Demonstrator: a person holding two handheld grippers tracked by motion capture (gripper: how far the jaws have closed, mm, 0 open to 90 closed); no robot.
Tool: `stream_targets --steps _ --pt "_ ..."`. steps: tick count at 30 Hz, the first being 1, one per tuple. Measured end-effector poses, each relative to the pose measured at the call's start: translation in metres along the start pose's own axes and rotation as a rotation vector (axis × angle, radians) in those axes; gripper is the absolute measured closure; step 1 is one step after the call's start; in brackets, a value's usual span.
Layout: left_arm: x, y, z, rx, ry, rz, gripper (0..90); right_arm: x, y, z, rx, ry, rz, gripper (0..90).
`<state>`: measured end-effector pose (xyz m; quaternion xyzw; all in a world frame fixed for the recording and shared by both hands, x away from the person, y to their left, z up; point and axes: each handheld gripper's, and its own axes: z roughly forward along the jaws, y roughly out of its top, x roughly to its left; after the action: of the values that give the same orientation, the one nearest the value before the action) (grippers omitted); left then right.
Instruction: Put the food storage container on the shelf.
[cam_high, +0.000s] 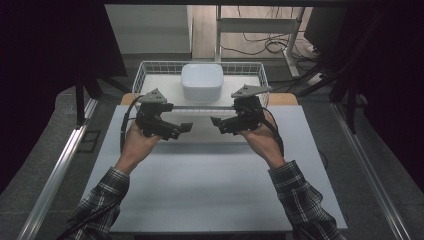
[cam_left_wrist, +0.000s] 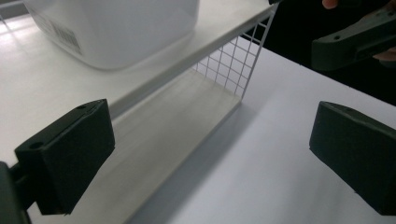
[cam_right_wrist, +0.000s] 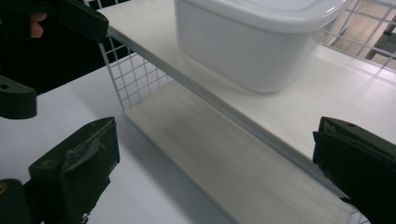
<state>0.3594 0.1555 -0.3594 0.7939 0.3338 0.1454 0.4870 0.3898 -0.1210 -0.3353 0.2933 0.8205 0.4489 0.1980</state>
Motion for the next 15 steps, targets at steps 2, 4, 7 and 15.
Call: stream_targets --steps 2,4,7,15 --pt "-0.003 -0.006 0.000 0.000 -0.008 -0.002 0.0 0.003 -0.004 -0.002 -0.002 0.009 -0.003 0.3" --pt "-0.005 -0.012 0.001 0.001 -0.014 -0.006 0.0 0.006 -0.008 -0.003 -0.001 0.018 -0.006 0.3" --pt "-0.008 -0.020 0.003 -0.003 -0.034 -0.011 0.1 0.011 -0.016 -0.003 -0.003 0.034 -0.007 0.4" --pt "-0.018 -0.039 0.009 0.013 -0.025 0.010 0.4 0.019 -0.036 -0.004 -0.008 0.052 -0.012 0.5"
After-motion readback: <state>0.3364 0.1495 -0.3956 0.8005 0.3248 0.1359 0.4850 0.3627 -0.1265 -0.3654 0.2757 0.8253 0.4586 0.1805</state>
